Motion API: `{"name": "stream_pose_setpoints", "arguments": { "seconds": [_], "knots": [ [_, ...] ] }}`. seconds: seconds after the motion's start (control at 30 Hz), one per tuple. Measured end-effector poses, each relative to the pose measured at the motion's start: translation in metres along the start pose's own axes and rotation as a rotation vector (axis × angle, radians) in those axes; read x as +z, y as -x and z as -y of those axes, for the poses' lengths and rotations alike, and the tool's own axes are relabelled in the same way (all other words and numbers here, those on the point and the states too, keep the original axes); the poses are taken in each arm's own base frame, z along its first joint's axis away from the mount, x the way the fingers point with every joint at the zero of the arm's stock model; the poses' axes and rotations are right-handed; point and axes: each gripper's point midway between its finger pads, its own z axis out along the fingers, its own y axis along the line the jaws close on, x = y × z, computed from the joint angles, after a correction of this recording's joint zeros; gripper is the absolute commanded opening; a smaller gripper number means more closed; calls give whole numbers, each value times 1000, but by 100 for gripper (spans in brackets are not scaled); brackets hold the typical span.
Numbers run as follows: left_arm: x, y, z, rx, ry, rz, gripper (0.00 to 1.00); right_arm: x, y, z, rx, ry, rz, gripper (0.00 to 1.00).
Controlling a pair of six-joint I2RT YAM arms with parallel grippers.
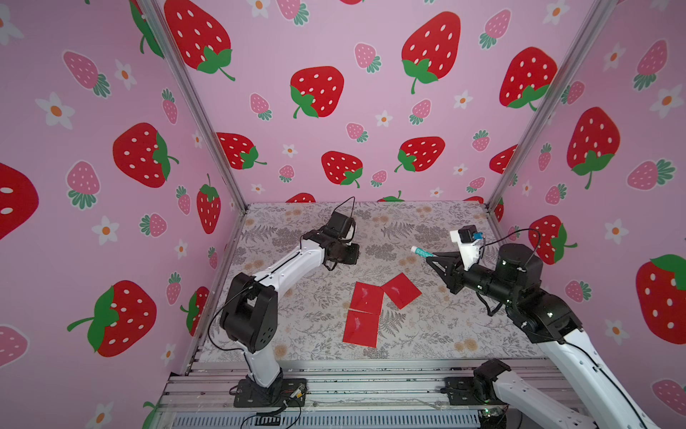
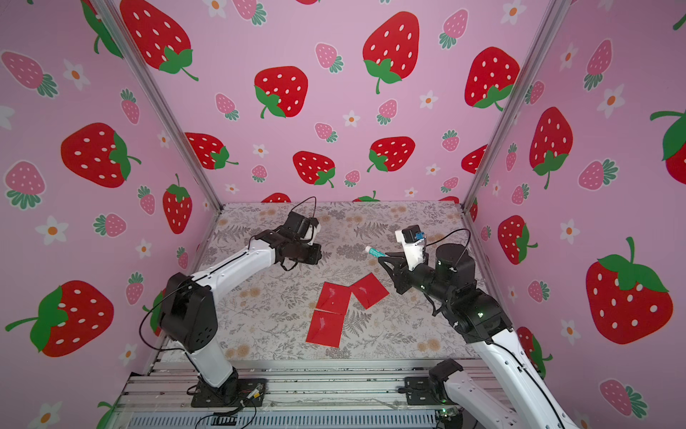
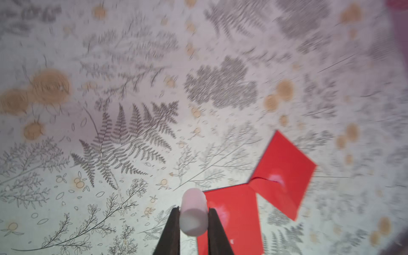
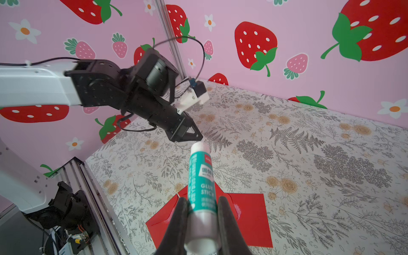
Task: Seal the envelope with a glue stick
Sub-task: Pick up the lid from the center of the board, then close the lid of the glue stick.
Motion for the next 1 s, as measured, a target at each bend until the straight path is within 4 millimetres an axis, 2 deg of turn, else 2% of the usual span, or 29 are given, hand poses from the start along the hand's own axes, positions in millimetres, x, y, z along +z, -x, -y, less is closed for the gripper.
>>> {"name": "stream_pose_setpoints", "arguments": {
  "seconds": [0.07, 0.17, 0.37, 0.53, 0.67, 0.83, 1.0],
  "knots": [
    [-39, 25, 26, 21, -110, 117, 0, -4, 8, -4, -10, 12, 34, 0],
    [-94, 50, 64, 57, -283, 254, 0, -13, 23, -10, -32, 33, 105, 0],
    [-182, 71, 127, 136, -623, 429, 0, -32, 57, -30, -84, 105, 256, 0],
    [-257, 69, 167, 252, -853, 553, 0, -51, 84, -58, -140, 238, 382, 0],
    [-311, 48, 200, 390, -1014, 600, 0, -68, 102, -85, -191, 374, 457, 0],
    [-350, 25, 227, 514, -1146, 612, 0, -80, 117, -111, -238, 530, 505, 0],
    [-365, 15, 236, 562, -1197, 617, 0, -87, 121, -127, -261, 637, 512, 0]
  ]
}}
